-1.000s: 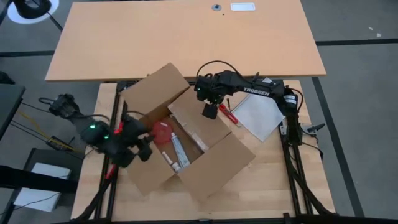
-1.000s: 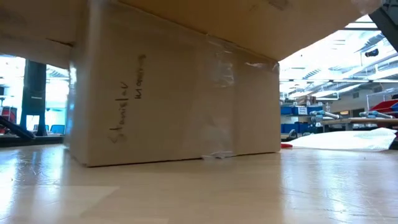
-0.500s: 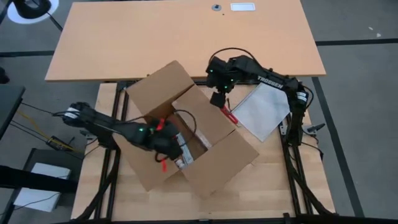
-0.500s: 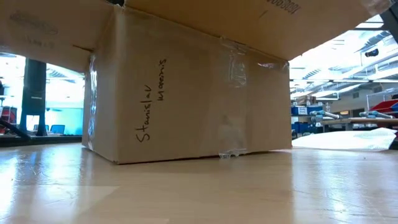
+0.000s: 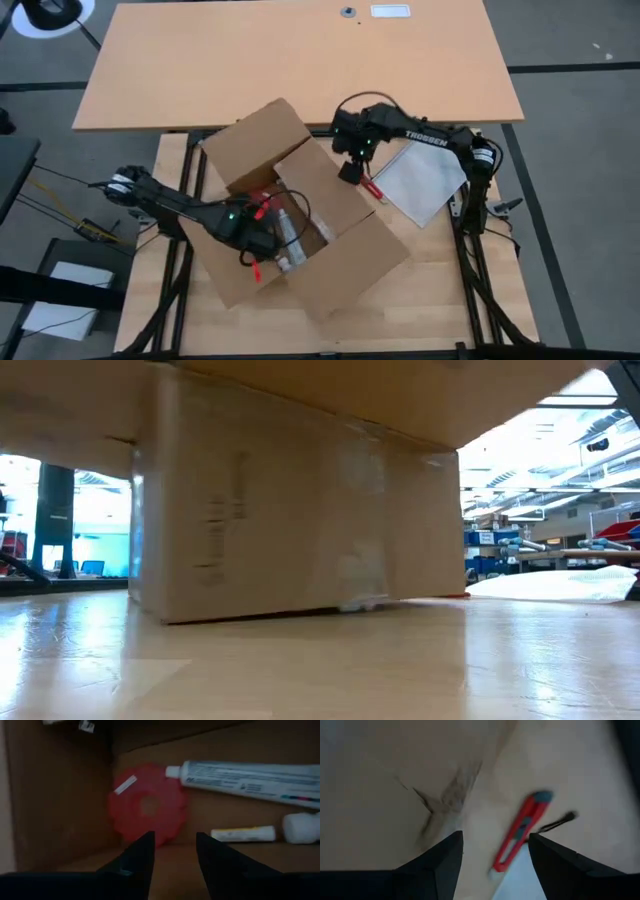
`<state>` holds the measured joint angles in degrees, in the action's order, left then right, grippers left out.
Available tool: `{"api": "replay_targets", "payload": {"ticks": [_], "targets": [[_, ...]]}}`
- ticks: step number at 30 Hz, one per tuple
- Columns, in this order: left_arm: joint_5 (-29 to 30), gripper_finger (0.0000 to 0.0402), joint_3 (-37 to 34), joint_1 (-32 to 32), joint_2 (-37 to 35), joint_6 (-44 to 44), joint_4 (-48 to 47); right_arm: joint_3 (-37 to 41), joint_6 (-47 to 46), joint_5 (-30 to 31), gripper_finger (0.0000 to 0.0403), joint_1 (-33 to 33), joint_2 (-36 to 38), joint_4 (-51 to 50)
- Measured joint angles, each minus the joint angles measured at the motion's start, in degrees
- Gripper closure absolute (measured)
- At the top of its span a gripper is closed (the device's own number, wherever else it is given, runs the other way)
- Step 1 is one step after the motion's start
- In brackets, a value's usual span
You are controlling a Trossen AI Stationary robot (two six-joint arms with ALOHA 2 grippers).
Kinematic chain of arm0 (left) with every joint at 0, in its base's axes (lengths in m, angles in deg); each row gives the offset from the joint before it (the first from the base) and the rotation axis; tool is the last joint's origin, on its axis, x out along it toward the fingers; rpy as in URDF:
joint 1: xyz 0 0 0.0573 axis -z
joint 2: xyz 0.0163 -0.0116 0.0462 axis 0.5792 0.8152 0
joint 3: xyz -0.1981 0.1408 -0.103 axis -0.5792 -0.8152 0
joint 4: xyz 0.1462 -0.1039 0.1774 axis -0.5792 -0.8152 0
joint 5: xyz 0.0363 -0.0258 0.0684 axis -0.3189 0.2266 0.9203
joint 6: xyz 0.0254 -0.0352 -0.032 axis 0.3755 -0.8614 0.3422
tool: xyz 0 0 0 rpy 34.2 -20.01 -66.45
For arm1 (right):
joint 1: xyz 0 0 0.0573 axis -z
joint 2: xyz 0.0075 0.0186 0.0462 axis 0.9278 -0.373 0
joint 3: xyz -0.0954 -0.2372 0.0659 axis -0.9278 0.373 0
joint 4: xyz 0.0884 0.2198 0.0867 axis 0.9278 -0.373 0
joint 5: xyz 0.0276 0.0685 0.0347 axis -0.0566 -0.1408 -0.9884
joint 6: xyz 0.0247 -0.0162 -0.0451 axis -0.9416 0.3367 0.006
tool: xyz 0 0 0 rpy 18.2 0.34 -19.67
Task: Unpack boxes
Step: Open the cardboard box using the red cutter
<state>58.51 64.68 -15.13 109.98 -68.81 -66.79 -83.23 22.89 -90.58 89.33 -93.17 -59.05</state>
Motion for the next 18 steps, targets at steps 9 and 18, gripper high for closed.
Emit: {"api": "replay_targets", "payload": {"ticks": [9, 18], "targets": [[2.85, 0.0245, -1.52, 3.81, -2.51, 0.81, -8.16, 4.17, -10.8, 0.21, 0.0174, -9.58, 0.15, 3.07], [-0.49, 0.0245, -1.73, 4.23, -7.35, 5.96, 5.61, 0.85, -12.35, 0.49, 0.0174, -16.19, 0.15, 4.82]]}}
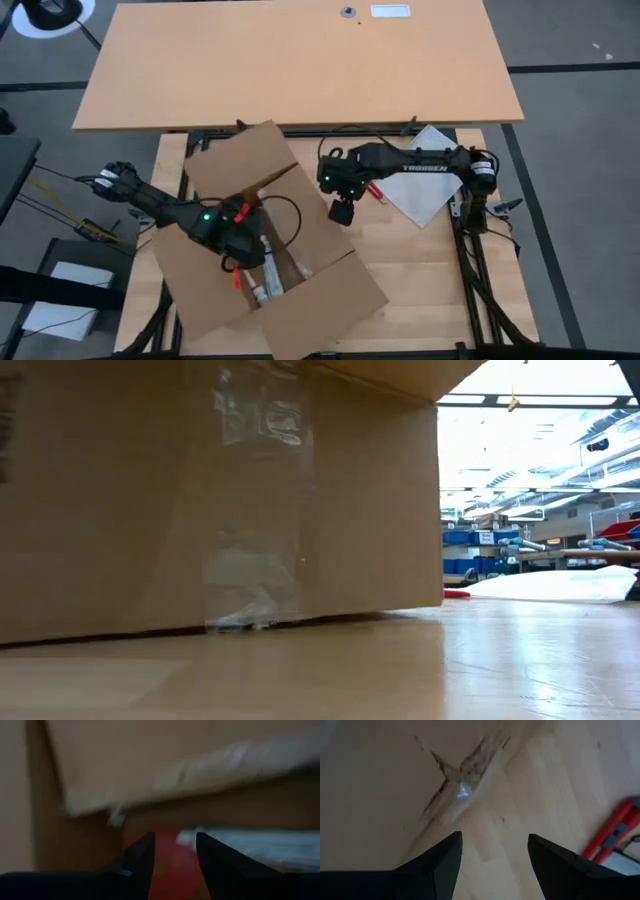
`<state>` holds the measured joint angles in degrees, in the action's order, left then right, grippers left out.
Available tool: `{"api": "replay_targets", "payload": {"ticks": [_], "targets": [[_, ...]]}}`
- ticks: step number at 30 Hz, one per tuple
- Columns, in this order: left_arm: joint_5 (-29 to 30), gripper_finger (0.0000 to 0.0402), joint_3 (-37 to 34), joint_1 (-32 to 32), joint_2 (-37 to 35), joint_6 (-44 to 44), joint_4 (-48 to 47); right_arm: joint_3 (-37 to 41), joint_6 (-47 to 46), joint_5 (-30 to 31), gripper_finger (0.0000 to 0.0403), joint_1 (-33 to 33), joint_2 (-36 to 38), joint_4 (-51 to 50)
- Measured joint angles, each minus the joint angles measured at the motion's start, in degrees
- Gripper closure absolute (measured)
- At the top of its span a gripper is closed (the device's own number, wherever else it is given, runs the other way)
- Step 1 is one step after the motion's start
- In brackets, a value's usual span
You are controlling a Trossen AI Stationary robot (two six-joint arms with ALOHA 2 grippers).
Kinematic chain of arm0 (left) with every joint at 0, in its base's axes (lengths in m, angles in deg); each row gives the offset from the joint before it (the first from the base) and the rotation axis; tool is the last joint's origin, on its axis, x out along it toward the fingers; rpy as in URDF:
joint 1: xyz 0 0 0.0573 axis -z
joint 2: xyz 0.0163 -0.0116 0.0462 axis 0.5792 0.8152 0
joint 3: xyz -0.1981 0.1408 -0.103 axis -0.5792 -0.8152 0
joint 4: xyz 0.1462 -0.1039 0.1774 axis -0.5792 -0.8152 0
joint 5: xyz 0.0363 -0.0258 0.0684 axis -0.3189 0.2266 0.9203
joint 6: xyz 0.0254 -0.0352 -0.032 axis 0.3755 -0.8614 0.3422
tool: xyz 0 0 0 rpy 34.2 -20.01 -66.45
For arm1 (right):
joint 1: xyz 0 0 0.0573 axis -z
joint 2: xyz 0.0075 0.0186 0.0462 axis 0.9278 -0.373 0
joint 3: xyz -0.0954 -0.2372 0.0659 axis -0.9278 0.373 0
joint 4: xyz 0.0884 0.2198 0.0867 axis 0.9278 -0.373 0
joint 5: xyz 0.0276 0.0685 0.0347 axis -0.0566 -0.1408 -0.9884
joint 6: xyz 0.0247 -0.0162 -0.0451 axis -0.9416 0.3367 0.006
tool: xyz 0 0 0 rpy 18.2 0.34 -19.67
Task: Unpack boxes
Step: Open the cardboard box using the red cutter
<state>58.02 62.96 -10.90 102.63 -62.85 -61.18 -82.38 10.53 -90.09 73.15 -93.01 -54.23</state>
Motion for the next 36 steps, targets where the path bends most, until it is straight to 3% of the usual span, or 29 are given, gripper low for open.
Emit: {"api": "replay_targets", "payload": {"ticks": [3, 8, 16, 24, 29, 36], "targets": [[-0.24, 0.0245, 0.0, -0.47, -0.19, 0.66, 4.46, -2.17, 0.55, 0.23, 0.0174, -0.19, 0.02, -0.02], [-0.25, 0.0245, -1.45, -0.44, -0.15, -5.96, 8.99, -4.43, 4.85, 1.22, 0.0174, 1.11, 0.83, -2.18], [-2.02, 0.0245, -14.53, 0.75, 0.44, -15.28, 26.13, -4.31, 16.57, -0.54, 0.0174, 3.84, 1.48, 2.39], [-0.15, 0.0245, -25.16, -0.65, 0.4, -13.7, 46.69, -0.39, 17.53, -2.51, 0.0176, 4.0, 1.58, 8.46], [0.19, 0.0245, -23.27, -1.91, 0.02, -11.58, 48.47, 2.08, 17.41, -8.57, 0.0176, 3.33, 1.51, 12.52], [1.65, 0.0245, -12.48, -1.99, -1.0, 1.08, 47.79, -1.2, 16.42, -11.79, 0.0176, 3.46, 4.08, 13.09]]}}
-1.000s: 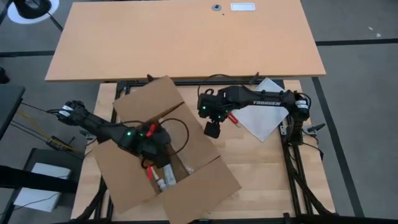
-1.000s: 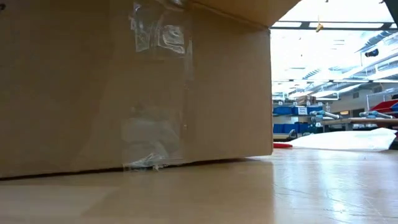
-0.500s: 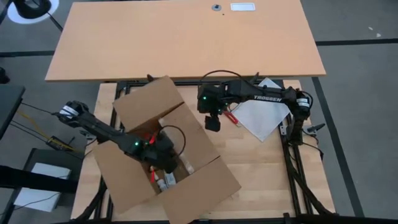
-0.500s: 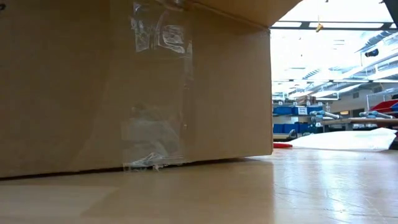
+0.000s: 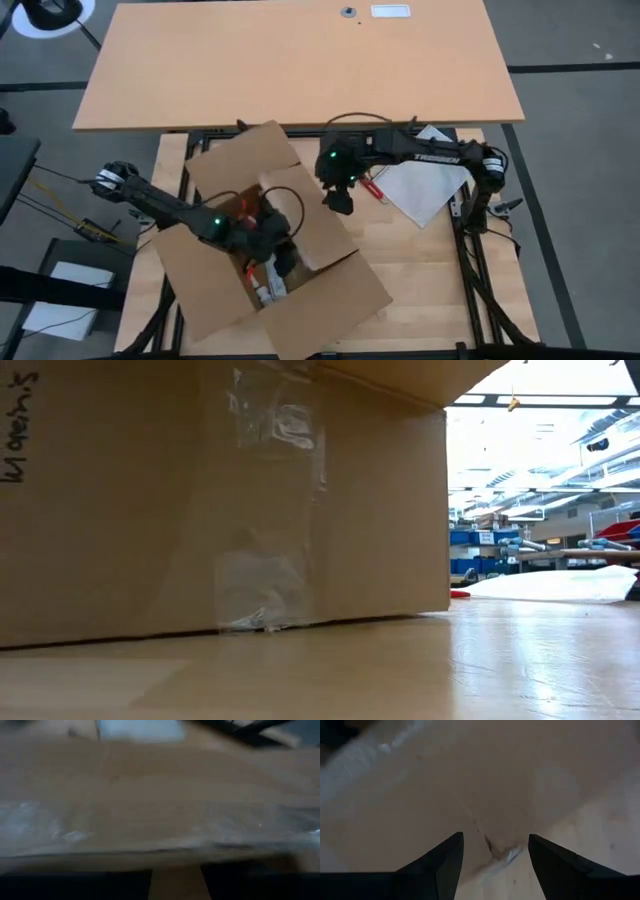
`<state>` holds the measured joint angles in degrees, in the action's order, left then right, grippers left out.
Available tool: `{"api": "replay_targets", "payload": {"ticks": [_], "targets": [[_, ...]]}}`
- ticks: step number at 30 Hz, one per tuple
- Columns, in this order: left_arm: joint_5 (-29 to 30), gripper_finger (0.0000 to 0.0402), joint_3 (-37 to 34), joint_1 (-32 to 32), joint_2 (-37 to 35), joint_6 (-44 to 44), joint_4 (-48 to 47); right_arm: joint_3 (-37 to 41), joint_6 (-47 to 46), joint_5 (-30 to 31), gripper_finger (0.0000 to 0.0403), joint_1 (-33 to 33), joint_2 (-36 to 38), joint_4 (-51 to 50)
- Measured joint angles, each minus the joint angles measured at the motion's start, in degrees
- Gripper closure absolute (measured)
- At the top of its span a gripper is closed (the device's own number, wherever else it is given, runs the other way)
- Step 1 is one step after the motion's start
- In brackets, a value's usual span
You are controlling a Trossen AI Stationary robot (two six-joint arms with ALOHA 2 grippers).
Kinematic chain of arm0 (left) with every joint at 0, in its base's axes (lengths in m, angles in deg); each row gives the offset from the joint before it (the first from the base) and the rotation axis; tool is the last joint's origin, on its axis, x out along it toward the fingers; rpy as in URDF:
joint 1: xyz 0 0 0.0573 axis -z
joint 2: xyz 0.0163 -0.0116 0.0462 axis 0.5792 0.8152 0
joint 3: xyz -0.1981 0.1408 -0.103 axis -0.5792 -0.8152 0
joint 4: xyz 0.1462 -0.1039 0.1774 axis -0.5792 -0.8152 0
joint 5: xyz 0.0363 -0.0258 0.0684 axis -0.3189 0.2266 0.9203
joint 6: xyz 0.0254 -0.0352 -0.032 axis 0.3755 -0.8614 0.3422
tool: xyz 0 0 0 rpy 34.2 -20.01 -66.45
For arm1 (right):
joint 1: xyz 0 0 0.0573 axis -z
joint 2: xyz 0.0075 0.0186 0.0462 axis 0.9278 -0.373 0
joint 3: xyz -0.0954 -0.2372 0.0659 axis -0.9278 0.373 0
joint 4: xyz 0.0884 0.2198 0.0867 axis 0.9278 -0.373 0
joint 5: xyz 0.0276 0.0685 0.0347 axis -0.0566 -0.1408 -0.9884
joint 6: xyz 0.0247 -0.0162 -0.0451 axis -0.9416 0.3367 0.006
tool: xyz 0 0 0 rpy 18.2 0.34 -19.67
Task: Unpack boxes
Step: Open the cardboard box using the red cutter
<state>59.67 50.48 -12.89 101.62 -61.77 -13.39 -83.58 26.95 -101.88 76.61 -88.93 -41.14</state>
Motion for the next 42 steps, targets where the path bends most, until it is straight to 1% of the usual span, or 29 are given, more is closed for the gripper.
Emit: {"api": "replay_targets", "payload": {"ticks": [1, 3, 5, 7, 9, 11, 14, 16, 20, 23, 25, 28, 35, 39, 42], "targets": [[0.98, 0.0245, 2.02, 0.0, -0.03, 2.71, -1.51, -0.75, -0.01, -0.01, 0.0177, 0.09, 0.72, -0.03], [3.84, 0.0245, 5.56, 0.0, -0.08, 8.74, -7.69, -2.46, -0.33, 0.25, 0.0177, 0.43, 2.17, -0.04], [7.89, 0.0245, 8.21, -0.13, -0.04, 14.61, -12.42, -4.04, -0.37, 0.46, 0.0177, 0.61, 4.06, -0.27], [12.49, 0.0245, 10.24, -1.13, -0.06, 20.6, -13.56, -5.47, -0.1, 0.53, 0.0177, 0.66, 6.46, 0.26], [14.71, 0.0245, 11.67, -2.77, -0.11, 27.08, -11.31, -6.2, 0.48, 0.55, 0.0177, 0.42, 8.78, 0.97], [13.55, 0.0245, 12.02, -5.08, 0.02, 32.63, -6.54, -6.2, 0.55, 0.82, 0.0177, 0.0, 10.45, 2.32], [8.22, 0.0245, 11.52, -8.74, 0.79, 37.51, 1.72, -6.18, 0.62, 1.66, 0.0177, -0.74, 11.77, 3.42], [5.97, 0.0245, 11.45, -11.32, 1.91, 38.69, 5.57, -6.18, 0.62, 2.69, 0.0177, -1.34, 12.26, 3.51], [1.45, 0.0245, 11.43, -15.56, 4.82, 39.36, 8.9, -6.14, 0.22, 4.29, 0.0176, -2.21, 11.66, 2.05], [-3.07, 0.0245, 11.43, -18.21, 7.42, 39.12, 9.4, -6.11, 0.56, 7.74, 0.0176, -2.58, 10.67, 0.56], [-4.52, 0.0245, 11.41, -19.26, 8.84, 38.76, 9.25, -6.07, 1.14, 9.93, 0.0177, -2.52, 10.08, -2.09], [-4.65, 0.0245, 11.41, -19.88, 10.22, 38.58, 8.46, -6.09, 1.37, 13.23, 0.0176, -2.47, 9.65, -4.16], [-3.74, 0.0245, 11.68, -20.74, 9.79, 32.18, 2.46, -6.09, 2.19, 22.08, 0.0176, -1.42, 9.65, -11.99], [-3.59, 0.0245, 16.17, -20.53, 8.7, 31.65, 0.5, -5.21, 1.97, 23.11, 0.0177, 0.2, 9.72, -15.46], [-3.63, 0.0245, 21.89, -20.04, 8.48, 31.52, -3.23, -2.85, 0.34, 23.02, 0.018, 1.43, 9.73, -17.15]]}}
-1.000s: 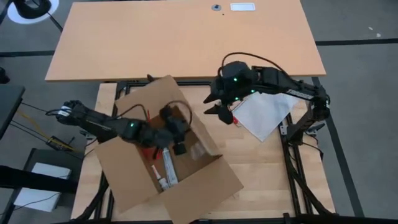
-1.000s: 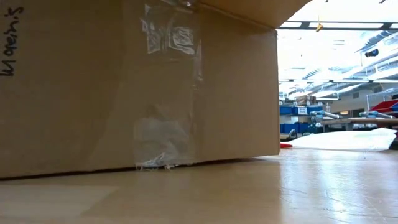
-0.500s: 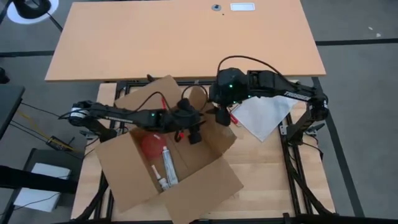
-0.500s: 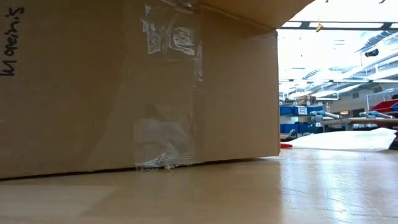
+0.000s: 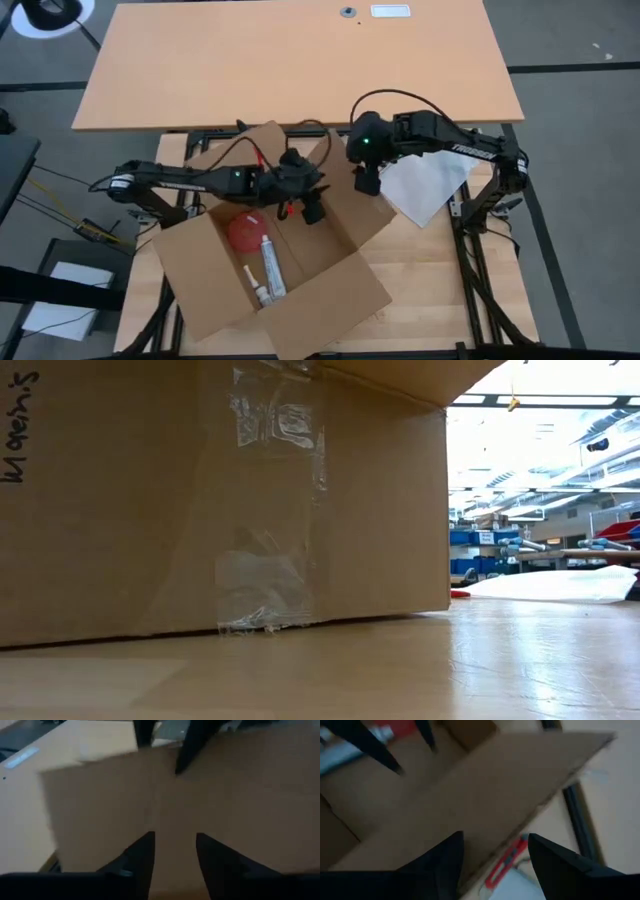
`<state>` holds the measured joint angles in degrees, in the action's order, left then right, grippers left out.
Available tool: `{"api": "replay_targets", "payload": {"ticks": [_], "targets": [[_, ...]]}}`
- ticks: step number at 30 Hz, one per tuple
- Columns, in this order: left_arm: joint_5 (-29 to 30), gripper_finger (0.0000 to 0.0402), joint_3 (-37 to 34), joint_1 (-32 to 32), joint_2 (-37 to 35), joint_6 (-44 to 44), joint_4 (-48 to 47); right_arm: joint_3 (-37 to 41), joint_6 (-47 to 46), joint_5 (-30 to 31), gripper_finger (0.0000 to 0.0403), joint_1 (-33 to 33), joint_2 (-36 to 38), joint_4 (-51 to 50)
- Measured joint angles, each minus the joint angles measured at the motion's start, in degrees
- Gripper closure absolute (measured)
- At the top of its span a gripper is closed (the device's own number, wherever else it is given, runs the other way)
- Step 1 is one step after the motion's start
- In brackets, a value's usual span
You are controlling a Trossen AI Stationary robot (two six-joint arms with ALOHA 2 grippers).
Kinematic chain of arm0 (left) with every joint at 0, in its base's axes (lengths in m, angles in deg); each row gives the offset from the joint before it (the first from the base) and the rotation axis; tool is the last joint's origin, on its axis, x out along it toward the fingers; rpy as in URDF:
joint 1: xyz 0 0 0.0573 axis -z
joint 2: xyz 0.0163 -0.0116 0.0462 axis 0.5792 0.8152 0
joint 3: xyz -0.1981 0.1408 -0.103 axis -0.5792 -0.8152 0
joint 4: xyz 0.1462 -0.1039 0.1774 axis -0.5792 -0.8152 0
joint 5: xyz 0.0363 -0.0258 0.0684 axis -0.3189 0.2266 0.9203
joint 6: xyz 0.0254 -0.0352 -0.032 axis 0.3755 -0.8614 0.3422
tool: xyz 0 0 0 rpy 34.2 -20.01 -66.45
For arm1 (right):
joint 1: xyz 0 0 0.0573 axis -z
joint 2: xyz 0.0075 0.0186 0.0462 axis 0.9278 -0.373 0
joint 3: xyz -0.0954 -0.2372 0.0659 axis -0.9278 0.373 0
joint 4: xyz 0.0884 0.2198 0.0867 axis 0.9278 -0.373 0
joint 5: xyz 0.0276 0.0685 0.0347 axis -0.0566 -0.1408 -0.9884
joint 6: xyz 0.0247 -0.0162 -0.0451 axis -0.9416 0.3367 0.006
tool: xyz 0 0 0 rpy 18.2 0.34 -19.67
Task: Unpack boxes
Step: Open the cardboard box using the red cutter
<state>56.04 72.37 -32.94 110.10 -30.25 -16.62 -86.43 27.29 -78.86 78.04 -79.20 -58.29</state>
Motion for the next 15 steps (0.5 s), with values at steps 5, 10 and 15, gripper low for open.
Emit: {"api": "replay_targets", "payload": {"ticks": [5, 10, 15], "targets": [[-0.04, 0.0245, 10.94, 1.94, -0.24, -5.89, -16.03, 7.22, -2.04, 0.49, 0.0186, 0.97, 0.03, 0.21], [-0.01, 0.0245, 14.77, 6.29, -0.55, -15.32, -32.13, 14.83, -4.79, -0.5, 0.0191, 1.21, 0.0, 2.9], [-0.67, 0.0245, 10.46, 13.26, -0.66, -27.16, -39.86, 22.2, -8.36, -4.72, 0.0193, 1.19, -0.07, 8.65]]}}
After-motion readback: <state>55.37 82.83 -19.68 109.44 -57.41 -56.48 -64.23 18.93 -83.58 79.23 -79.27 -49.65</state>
